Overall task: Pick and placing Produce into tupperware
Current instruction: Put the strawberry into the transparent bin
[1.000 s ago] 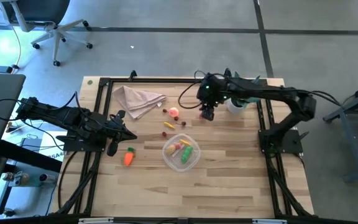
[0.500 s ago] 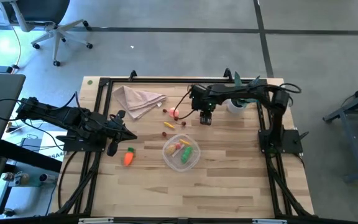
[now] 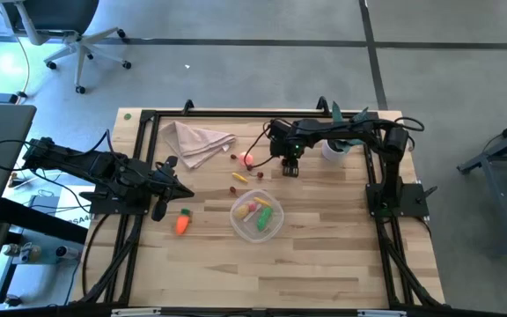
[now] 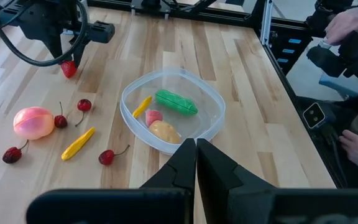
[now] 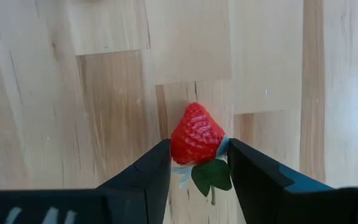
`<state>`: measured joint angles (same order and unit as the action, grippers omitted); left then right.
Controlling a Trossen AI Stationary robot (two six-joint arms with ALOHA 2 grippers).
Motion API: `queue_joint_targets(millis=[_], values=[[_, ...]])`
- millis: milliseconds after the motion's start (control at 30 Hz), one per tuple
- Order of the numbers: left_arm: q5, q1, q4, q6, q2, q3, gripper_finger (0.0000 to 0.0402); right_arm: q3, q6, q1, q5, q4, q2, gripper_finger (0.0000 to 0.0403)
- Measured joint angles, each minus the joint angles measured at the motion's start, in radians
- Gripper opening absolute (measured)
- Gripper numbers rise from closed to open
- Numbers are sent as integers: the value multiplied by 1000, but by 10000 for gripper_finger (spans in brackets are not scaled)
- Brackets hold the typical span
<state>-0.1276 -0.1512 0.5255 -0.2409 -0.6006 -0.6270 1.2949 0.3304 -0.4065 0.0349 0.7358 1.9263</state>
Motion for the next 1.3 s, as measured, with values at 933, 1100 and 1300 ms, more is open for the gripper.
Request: queue_joint_targets(millis=[933, 1100, 1300], values=[[0, 0, 0, 0, 0, 0, 5, -2, -15, -13, 38, -25, 21, 209], [0, 0, 0, 0, 0, 0, 5, -2, -15, -13, 43, -26, 45, 209], [0, 0, 0, 0, 0, 0, 5, -1, -17, -13, 43, -27, 55, 209]])
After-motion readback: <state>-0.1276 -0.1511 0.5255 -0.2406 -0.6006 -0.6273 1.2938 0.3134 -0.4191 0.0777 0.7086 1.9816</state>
